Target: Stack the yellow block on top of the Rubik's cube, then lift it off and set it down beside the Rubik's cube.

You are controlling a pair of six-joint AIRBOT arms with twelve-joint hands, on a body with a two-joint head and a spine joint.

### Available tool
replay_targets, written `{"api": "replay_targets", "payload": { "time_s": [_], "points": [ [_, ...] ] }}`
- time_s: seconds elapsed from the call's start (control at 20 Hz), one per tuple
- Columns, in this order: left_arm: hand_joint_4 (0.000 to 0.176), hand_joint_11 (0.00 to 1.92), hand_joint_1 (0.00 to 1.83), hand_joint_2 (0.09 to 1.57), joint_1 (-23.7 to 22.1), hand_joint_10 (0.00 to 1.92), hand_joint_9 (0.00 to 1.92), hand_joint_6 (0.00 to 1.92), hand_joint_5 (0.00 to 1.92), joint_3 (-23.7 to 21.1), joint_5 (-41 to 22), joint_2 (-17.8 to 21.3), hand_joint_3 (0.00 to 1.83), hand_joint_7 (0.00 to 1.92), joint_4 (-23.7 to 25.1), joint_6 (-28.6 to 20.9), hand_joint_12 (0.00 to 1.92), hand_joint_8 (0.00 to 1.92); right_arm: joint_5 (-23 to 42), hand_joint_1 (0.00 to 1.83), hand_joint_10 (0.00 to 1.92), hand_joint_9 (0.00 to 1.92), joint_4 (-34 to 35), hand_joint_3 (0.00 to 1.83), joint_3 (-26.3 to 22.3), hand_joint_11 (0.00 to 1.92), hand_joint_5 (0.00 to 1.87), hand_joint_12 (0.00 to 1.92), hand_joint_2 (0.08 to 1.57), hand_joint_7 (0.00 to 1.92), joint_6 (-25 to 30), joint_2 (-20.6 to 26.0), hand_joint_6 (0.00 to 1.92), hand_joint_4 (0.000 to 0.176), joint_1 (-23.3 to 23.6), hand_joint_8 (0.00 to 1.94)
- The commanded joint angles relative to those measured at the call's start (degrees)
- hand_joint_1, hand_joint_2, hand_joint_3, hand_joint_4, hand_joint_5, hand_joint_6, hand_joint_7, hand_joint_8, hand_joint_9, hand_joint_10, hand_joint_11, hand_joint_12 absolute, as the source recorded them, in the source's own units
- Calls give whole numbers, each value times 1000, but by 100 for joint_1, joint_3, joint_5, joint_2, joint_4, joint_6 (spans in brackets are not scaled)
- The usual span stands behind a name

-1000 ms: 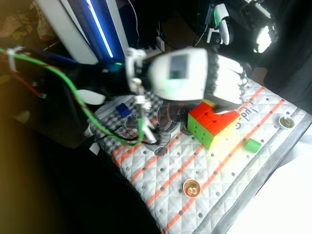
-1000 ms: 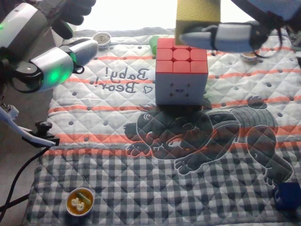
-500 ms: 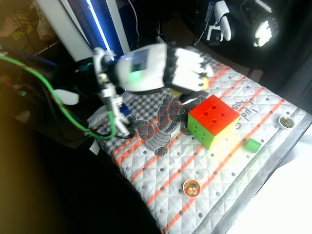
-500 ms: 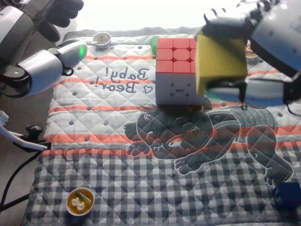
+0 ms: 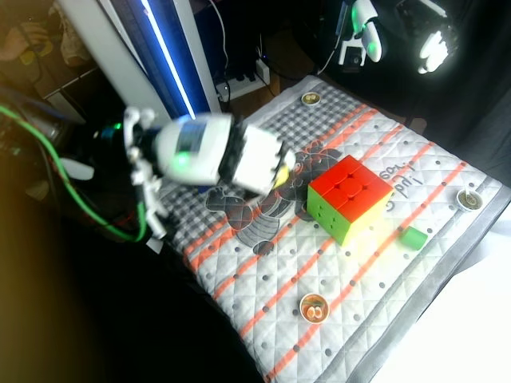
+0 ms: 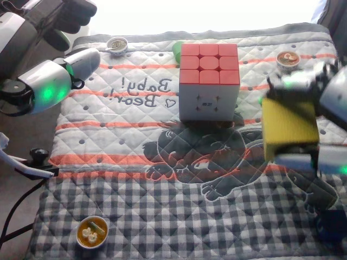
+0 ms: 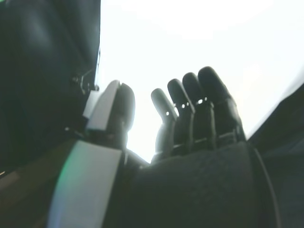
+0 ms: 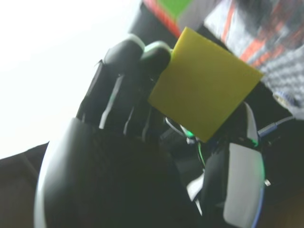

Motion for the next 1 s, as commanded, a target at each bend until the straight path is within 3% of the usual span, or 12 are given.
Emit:
{"api": "replay_targets", "payload": {
  "time_s": [0.0,0.05,0.25,0.3,0.4,0.5,0.55,0.6,0.7,0.75,0.8,0.95],
  "points": [
    [0,0,955,1334,-49,1237,79,1068,166,-8,700,6,0,201,187,-64,1731,1012,672,1241,1352,990,-47,0,-42,806,760,1768,1175,981,10,-28,1232,0,51,1184],
    [0,0,949,1325,-48,1211,116,1034,191,-9,700,5,0,239,187,-68,1744,958,571,1258,1368,1112,-39,0,-45,984,800,1768,1158,1021,10,-68,1147,0,4,1156],
    [0,0,941,1297,-44,1183,205,938,274,-9,700,-16,0,324,187,-75,1731,921,223,1254,1269,1158,20,0,-21,1102,762,1600,1170,1000,10,-228,1182,0,-159,1189],
    [0,0,953,1285,-44,1142,220,897,306,-9,700,-19,0,348,187,-76,1710,869,194,1226,1175,972,49,1,-21,887,743,1567,1177,978,10,-249,1281,0,-189,1136],
    [0,0,993,1281,-41,1067,219,872,310,-9,701,-19,0,364,187,-79,1637,786,188,1162,1093,599,89,0,-24,396,500,1586,1073,662,10,-257,904,0,-216,923],
    [0,0,954,1280,-37,989,241,828,309,-9,704,-19,0,393,183,-84,1588,706,187,989,1130,239,125,0,-22,50,302,1638,980,319,10,-256,732,0,-219,922],
    [0,0,956,1282,-32,931,246,787,317,-9,707,-19,0,411,182,-87,1578,636,188,891,1156,47,131,0,-22,9,165,1590,942,125,10,-255,713,0,-219,950],
    [0,0,965,1276,-24,921,255,779,327,-9,713,-19,0,425,180,-95,1587,617,191,809,1262,9,140,0,-22,1,71,1676,930,24,10,-254,779,0,-218,1086],
    [0,13,937,1264,-5,802,326,716,371,-9,731,-17,0,506,176,-139,1543,499,195,722,1323,0,147,0,-26,0,2,1826,877,0,10,-251,822,0,-218,1164],
    [0,13,944,1260,8,793,330,697,381,-10,748,-14,0,513,176,-161,1559,476,205,720,1254,0,152,0,-31,0,0,1821,873,0,10,-244,860,0,-218,1126],
    [0,28,912,1266,20,794,333,683,366,-10,759,-13,1,509,174,-175,1563,465,216,718,978,0,155,0,-39,0,0,1646,875,0,10,-229,1001,0,-218,1007],
    [0,12,855,1278,57,829,317,652,373,-20,821,-2,2,497,170,-236,1546,460,352,655,927,0,175,0,-98,0,0,1538,862,0,10,-133,870,0,-217,887]
  ]
}}
